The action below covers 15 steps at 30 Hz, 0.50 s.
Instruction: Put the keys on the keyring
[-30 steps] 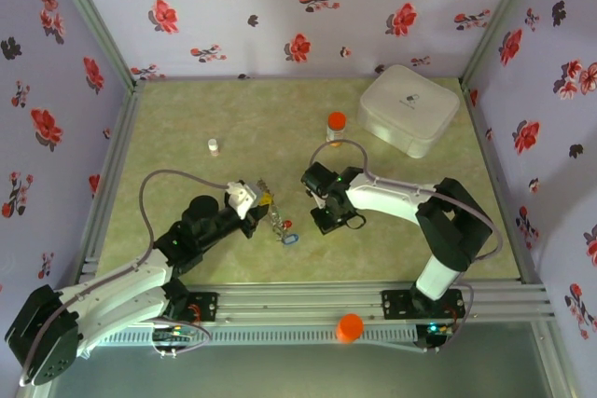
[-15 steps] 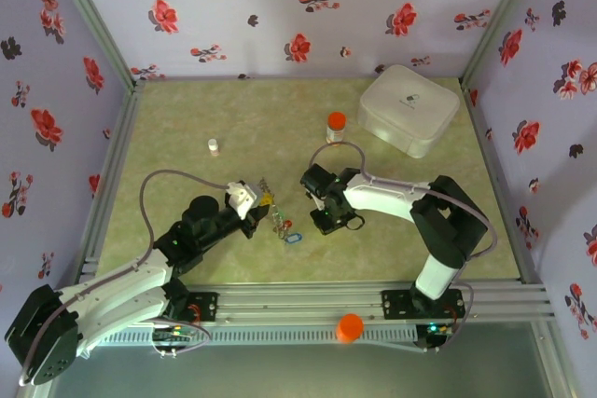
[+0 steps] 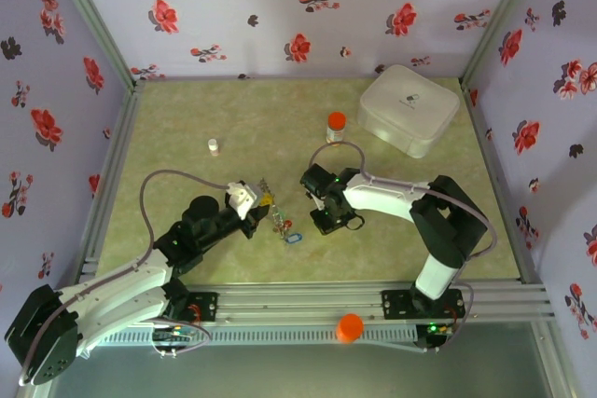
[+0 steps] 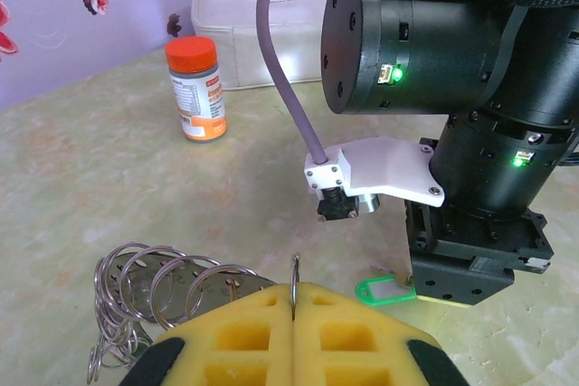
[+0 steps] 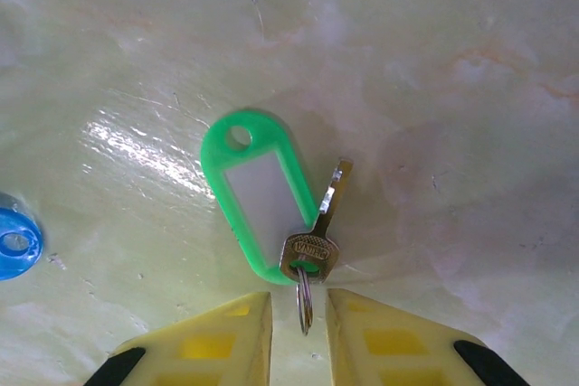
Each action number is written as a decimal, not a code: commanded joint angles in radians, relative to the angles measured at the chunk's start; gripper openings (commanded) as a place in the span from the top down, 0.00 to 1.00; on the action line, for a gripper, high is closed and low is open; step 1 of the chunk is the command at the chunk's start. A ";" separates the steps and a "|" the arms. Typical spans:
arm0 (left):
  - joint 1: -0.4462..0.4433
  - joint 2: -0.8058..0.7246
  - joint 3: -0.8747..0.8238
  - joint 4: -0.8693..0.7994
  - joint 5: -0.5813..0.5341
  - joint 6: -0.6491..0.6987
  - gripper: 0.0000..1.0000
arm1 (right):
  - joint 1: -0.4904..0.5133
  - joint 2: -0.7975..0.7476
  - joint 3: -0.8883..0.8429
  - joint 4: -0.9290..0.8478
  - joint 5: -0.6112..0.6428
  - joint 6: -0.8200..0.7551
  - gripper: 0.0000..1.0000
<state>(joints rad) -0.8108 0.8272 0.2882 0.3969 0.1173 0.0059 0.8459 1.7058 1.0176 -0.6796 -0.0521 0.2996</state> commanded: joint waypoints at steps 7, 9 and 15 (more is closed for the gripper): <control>-0.009 -0.017 0.031 0.066 0.018 0.012 1.00 | -0.006 0.026 0.056 -0.050 0.050 -0.013 0.77; -0.010 -0.017 0.030 0.066 0.019 0.014 1.00 | -0.007 0.029 0.060 -0.059 0.060 -0.016 0.77; -0.012 -0.019 0.030 0.069 0.018 0.013 1.00 | -0.006 0.044 0.072 -0.071 0.056 -0.025 0.79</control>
<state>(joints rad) -0.8139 0.8272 0.2882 0.3969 0.1177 0.0063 0.8444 1.7287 1.0645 -0.7105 -0.0181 0.2901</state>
